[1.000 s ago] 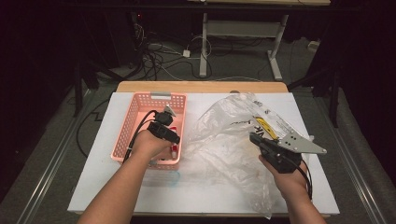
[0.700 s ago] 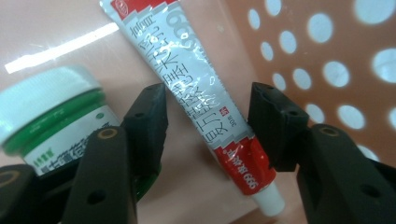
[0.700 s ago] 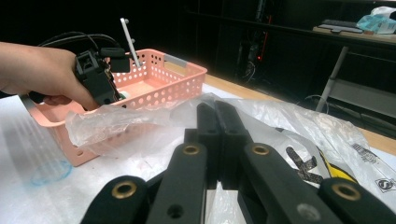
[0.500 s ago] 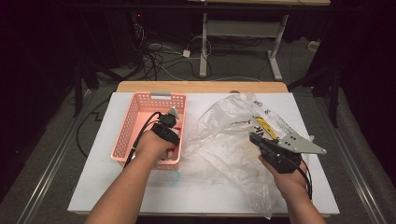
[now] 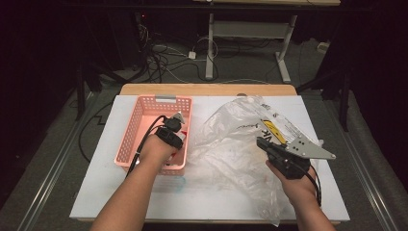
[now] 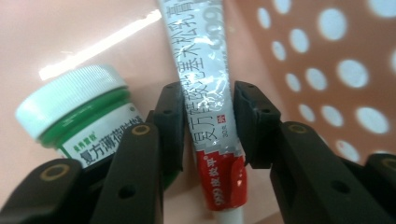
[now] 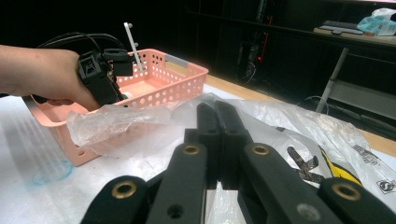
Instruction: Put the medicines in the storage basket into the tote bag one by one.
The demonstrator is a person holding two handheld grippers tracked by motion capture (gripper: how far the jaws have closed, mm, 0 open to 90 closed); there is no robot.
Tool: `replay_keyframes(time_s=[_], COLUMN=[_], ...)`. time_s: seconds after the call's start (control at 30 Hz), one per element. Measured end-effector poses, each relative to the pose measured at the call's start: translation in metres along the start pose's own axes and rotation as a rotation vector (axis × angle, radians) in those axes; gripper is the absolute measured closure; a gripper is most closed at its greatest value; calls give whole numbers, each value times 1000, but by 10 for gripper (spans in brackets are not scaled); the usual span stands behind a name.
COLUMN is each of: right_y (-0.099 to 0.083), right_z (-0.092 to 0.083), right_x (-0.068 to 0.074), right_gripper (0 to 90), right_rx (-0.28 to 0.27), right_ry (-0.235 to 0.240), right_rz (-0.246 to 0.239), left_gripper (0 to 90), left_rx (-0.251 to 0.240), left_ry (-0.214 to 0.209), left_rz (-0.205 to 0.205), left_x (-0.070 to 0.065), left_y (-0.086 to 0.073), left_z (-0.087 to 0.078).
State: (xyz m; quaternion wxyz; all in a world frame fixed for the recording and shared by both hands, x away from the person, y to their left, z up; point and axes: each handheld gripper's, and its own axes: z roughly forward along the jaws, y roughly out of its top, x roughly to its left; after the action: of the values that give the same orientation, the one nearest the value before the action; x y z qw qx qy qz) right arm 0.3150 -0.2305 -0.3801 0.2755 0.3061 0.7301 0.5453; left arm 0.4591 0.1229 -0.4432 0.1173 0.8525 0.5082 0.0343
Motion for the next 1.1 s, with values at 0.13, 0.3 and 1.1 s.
replay_keyframes(time_s=[0.13, 0.3, 1.1], right_y=[0, 0, 1], right_z=[-1, -1, -5], right_x=[0, -1, -2], right_gripper=[900, 900, 900], right_rx=[-3, -3, -17], right_ry=[0, -2, 3], right_rz=[-1, 1, 7], left_gripper=[669, 670, 671], left_rx=[-13, -18, -185], left_ry=[20, 41, -21], left_rz=[4, 19, -8], left_x=[2, 0, 8], left_y=[-2, -2, -20], left_z=[-1, -2, -36])
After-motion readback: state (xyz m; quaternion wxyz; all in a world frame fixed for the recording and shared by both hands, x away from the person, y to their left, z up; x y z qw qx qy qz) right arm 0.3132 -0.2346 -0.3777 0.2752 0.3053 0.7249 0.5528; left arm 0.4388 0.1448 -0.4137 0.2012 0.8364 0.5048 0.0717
